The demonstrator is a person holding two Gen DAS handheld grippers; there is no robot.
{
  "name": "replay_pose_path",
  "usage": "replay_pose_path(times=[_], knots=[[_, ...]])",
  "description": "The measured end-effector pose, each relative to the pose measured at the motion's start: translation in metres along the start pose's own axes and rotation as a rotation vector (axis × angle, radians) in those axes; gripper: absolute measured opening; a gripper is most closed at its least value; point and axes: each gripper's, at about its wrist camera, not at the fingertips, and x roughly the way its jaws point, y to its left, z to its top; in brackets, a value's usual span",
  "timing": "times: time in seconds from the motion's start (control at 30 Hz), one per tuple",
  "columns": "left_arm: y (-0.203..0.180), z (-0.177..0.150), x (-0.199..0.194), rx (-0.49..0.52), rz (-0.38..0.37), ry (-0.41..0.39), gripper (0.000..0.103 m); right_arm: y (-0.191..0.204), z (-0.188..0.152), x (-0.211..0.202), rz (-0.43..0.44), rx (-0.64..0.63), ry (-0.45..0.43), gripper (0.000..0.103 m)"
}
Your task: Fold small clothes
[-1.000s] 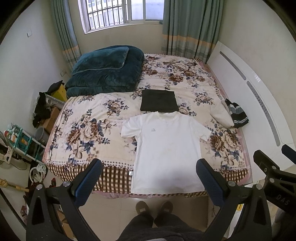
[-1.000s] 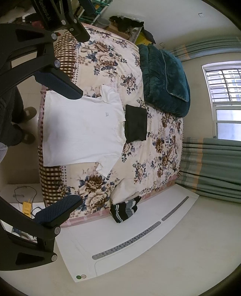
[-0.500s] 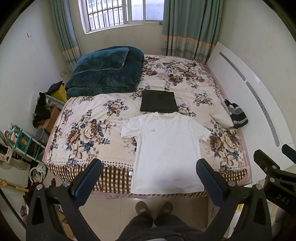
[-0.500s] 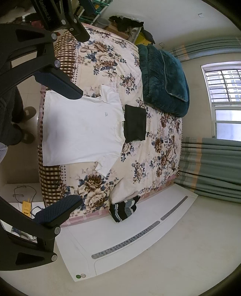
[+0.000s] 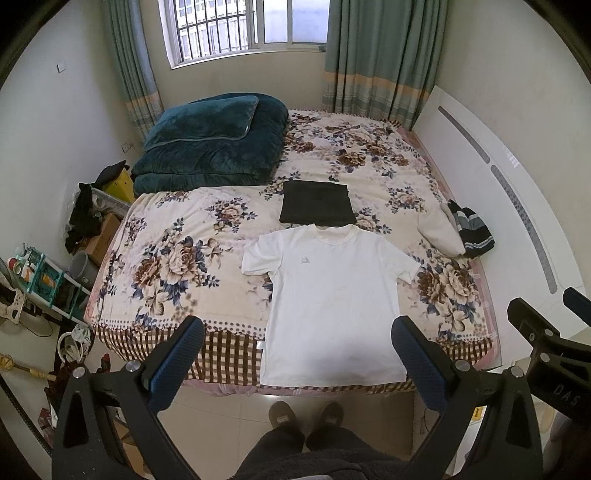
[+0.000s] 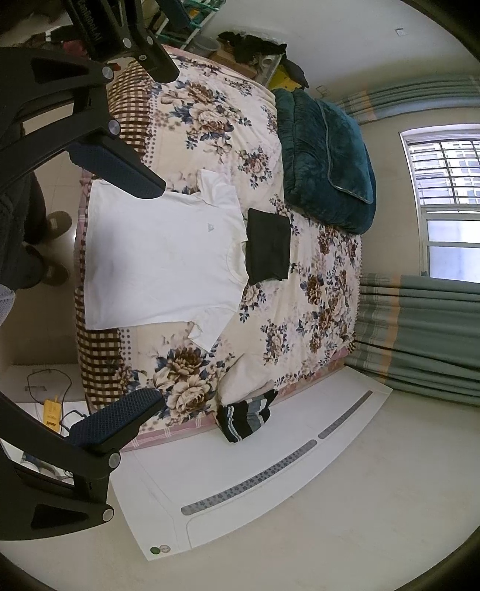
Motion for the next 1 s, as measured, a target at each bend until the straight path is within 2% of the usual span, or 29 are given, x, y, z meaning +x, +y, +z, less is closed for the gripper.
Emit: replay_pose_path(times=[0.43, 0.57, 0.77, 0.9, 1.0], knots=[[-0.001, 0.007, 0.0, 0.004, -0.001, -0.001, 0.103, 0.0, 0.001, -0.001, 0.004, 0.007, 0.006, 0.103], [-0.002, 0.018, 0.015, 0.021, 0.055, -0.029, 0.103, -0.008, 0.01, 0.015, 0.009, 0.059, 0.041, 0.103], [0.003, 0.039, 0.091, 0.058, 0.119, -0.081, 0.103, -0.041, 0.008, 0.1, -0.043, 0.206, 0.119, 0.103], [-0.002, 0.049, 0.164, 0.071, 0.148, -0.068, 0.103, -0.079, 0.001, 0.19, -0.143, 0.327, 0.165, 0.103], [-0.012, 0.059, 0.238, 0.053, 0.162, -0.011, 0.103, -0.116, -0.006, 0.271, -0.152, 0.434, 0.217, 0.103]])
